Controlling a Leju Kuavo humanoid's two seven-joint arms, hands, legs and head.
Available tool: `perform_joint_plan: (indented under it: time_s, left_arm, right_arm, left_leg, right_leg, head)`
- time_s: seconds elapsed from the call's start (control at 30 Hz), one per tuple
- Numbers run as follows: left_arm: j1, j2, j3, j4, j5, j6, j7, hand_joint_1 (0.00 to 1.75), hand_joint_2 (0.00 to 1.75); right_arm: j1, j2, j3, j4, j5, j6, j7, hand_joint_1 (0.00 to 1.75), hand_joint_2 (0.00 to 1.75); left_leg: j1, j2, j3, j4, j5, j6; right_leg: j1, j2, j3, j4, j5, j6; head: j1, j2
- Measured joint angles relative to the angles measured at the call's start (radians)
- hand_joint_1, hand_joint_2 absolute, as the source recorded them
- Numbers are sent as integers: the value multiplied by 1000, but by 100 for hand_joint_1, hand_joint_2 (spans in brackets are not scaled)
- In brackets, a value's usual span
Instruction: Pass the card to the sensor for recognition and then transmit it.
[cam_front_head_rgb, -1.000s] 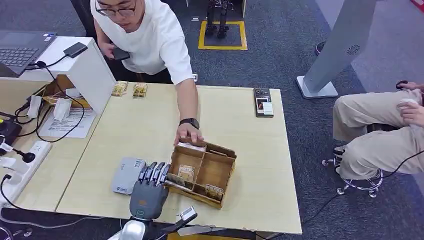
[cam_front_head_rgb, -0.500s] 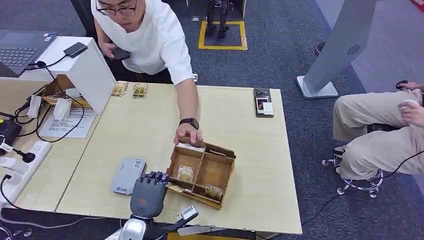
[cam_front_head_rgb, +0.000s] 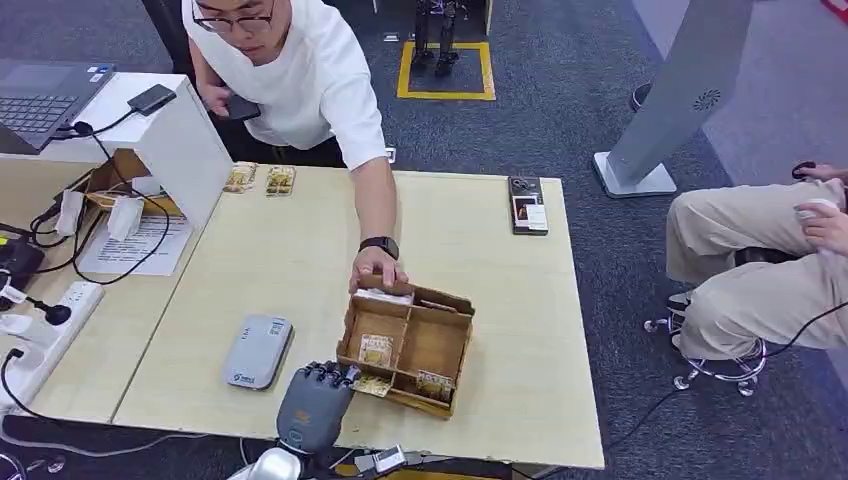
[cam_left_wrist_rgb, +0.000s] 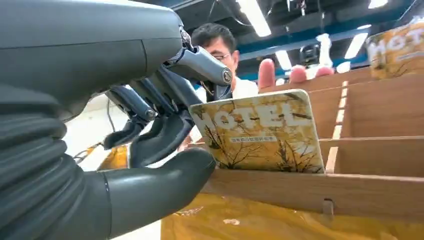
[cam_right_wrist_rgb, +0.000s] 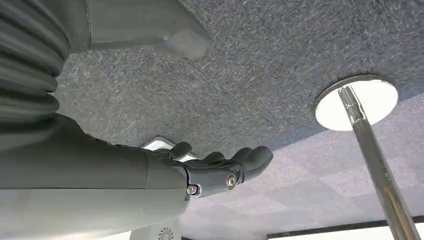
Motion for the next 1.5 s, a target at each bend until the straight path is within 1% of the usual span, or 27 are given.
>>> perform_joint_plan:
  time_s: [0.03,0.1,0.3,0.5,0.77,1.0,1.07,1.13,1.23,1.3,1.4,1.5]
  left_arm:
    - [7,-1,5,0,0,0,-20,0,175]
    - [20,-5,17,0,0,0,-27,0,175]
    - [25,-5,23,-6,0,0,12,0,175]
    - [25,-5,23,-14,0,0,26,0,175]
    - [24,-4,23,-29,0,0,74,0,175]
    - [24,-3,23,-34,0,0,77,0,175]
    - [24,1,23,-48,0,0,85,0,175]
    - [22,10,23,-70,0,0,108,0,175]
    - [1,39,23,-118,0,0,178,0,175]
    - [-18,61,23,-142,0,0,209,0,175]
    - [-32,82,23,-166,0,0,222,0,175]
    - [-33,84,23,-167,0,0,223,0,175]
  right_arm:
    - [0,0,0,1,0,0,0,0,175]
    - [0,-1,0,1,0,0,0,0,175]
    - [0,-1,0,1,2,0,2,0,175]
    - [0,-1,0,2,2,0,2,0,175]
    - [0,-1,0,3,0,0,2,0,175]
    - [0,-2,0,5,-1,0,2,0,175]
    - [0,-2,0,5,-2,0,2,0,175]
    - [0,-2,0,5,-3,0,2,0,175]
    - [0,-2,0,5,-3,0,2,0,175]
    - [0,-2,0,5,-3,0,3,0,175]
    - [0,-2,0,5,-5,0,4,0,175]
    - [0,-2,0,5,-5,0,4,0,175]
  left_leg:
    - [0,0,0,0,0,0]
    - [0,0,0,0,0,0]
    - [0,0,0,0,0,0]
    - [0,0,0,0,0,0]
    - [0,0,0,0,0,0]
    - [0,0,0,0,0,0]
    - [0,0,0,0,0,0]
    - [0,0,0,0,0,0]
    - [0,0,0,0,0,0]
    - [0,0,0,0,0,0]
    - [1,0,0,0,0,-1]
    - [1,0,0,0,0,-1]
  right_leg:
    - [0,0,0,0,0,0]
    - [0,1,-1,0,0,0]
    - [0,0,0,0,0,0]
    - [0,0,0,0,0,0]
    - [0,0,0,0,0,0]
    - [0,0,0,0,0,0]
    - [0,0,0,0,0,0]
    - [0,0,0,0,0,0]
    - [0,0,-1,0,0,0]
    - [0,0,0,0,0,0]
    - [0,1,0,0,0,0]
    - [0,1,0,0,0,0]
  head:
    - [0,0]
    - [0,0]
    - [0,0]
    - [0,0]
    - [0,0]
    - [0,0]
    - [0,0]
    - [0,0]
    - [0,0]
    - [0,0]
    - [0,0]
    - [0,0]
